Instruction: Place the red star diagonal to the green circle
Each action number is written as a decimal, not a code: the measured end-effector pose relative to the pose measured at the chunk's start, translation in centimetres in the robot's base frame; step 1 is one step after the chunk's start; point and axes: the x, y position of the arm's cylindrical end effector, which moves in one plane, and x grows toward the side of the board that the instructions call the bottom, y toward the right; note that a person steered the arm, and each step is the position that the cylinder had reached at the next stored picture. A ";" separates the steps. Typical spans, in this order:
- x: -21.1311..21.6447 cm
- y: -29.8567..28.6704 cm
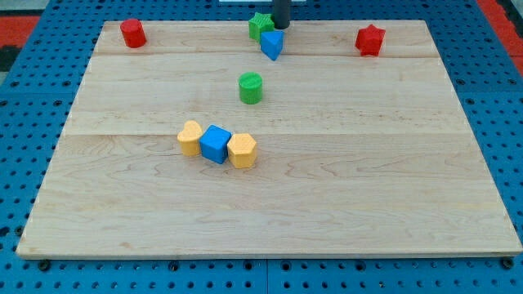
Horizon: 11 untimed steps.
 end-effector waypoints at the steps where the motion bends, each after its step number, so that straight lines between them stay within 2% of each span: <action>1: 1.8 1.7; 3: 2.4 3.8; 5: 10.1 11.3; 8: 10.3 12.5; 9: 13.0 14.7; 10: 9.1 21.6; 11: 3.5 23.9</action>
